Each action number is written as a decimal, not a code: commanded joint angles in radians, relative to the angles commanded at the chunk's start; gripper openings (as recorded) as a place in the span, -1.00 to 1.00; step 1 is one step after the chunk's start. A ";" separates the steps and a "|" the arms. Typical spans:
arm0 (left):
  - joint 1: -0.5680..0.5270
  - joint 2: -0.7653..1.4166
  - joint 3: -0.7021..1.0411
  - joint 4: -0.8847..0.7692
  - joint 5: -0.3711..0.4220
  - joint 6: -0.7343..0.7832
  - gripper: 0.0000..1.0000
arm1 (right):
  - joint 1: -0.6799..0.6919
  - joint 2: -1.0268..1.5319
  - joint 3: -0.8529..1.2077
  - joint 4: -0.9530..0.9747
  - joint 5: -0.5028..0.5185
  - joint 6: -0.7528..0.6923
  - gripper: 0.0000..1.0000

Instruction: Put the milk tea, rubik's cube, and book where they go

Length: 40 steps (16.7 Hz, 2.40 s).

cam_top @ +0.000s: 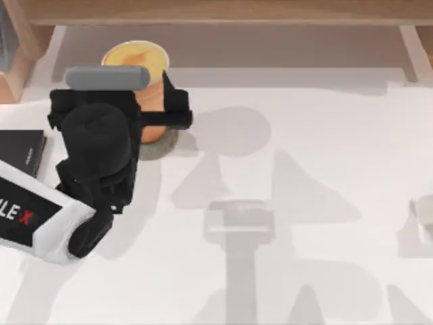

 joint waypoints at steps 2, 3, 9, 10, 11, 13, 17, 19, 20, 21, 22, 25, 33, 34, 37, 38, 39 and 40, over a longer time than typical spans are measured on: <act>0.003 -0.032 -0.008 -0.019 0.011 0.001 1.00 | 0.000 0.000 0.000 0.000 0.000 0.000 1.00; 0.009 -0.064 -0.017 -0.038 0.022 0.001 1.00 | 0.000 0.000 0.000 0.000 0.000 0.000 1.00; 0.120 -0.469 -0.142 -0.272 0.123 0.012 1.00 | 0.000 0.000 0.000 0.000 0.000 0.000 1.00; 0.149 -0.565 -0.173 -0.327 0.145 0.014 1.00 | 0.000 0.000 0.000 0.000 0.000 0.000 1.00; 0.180 -0.665 -0.206 -0.385 0.168 0.016 1.00 | 0.000 0.000 0.000 0.000 0.000 0.000 1.00; 0.243 -0.874 -0.275 -0.508 0.219 0.020 1.00 | 0.000 0.000 0.000 0.000 0.000 0.000 1.00; 0.368 -1.289 -0.412 -0.756 0.324 0.027 1.00 | 0.000 0.000 0.000 0.000 0.000 0.000 1.00; 0.422 -1.473 -0.475 -0.870 0.373 0.029 1.00 | 0.000 0.000 0.000 0.000 0.000 0.000 1.00; 0.447 -1.553 -0.504 -0.922 0.397 0.030 1.00 | 0.000 0.000 0.000 0.000 0.000 0.000 1.00; 0.469 -1.623 -0.530 -0.971 0.418 0.031 1.00 | 0.000 0.000 0.000 0.000 0.000 0.000 1.00; 0.489 -1.683 -0.554 -1.014 0.438 0.032 1.00 | 0.000 0.000 0.000 0.000 0.000 0.000 1.00; 0.531 -1.799 -0.604 -1.107 0.481 0.033 1.00 | 0.000 0.000 0.000 0.000 0.000 0.000 1.00; 0.541 -1.822 -0.615 -1.128 0.490 0.033 1.00 | -0.001 0.011 0.011 -0.010 0.000 -0.004 1.00; 0.541 -1.822 -0.615 -1.128 0.490 0.033 1.00 | -0.003 0.032 0.032 -0.028 0.000 -0.012 1.00; 0.541 -1.822 -0.615 -1.128 0.490 0.033 1.00 | -0.012 0.160 0.149 -0.128 0.000 -0.054 1.00; 0.541 -1.822 -0.615 -1.128 0.490 0.033 1.00 | -0.016 0.224 0.203 -0.174 0.000 -0.073 1.00; 0.541 -1.822 -0.615 -1.128 0.490 0.033 1.00 | -0.021 0.298 0.263 -0.224 0.000 -0.094 1.00; 0.541 -1.822 -0.615 -1.128 0.490 0.033 1.00 | -0.026 0.380 0.329 -0.279 0.000 -0.116 1.00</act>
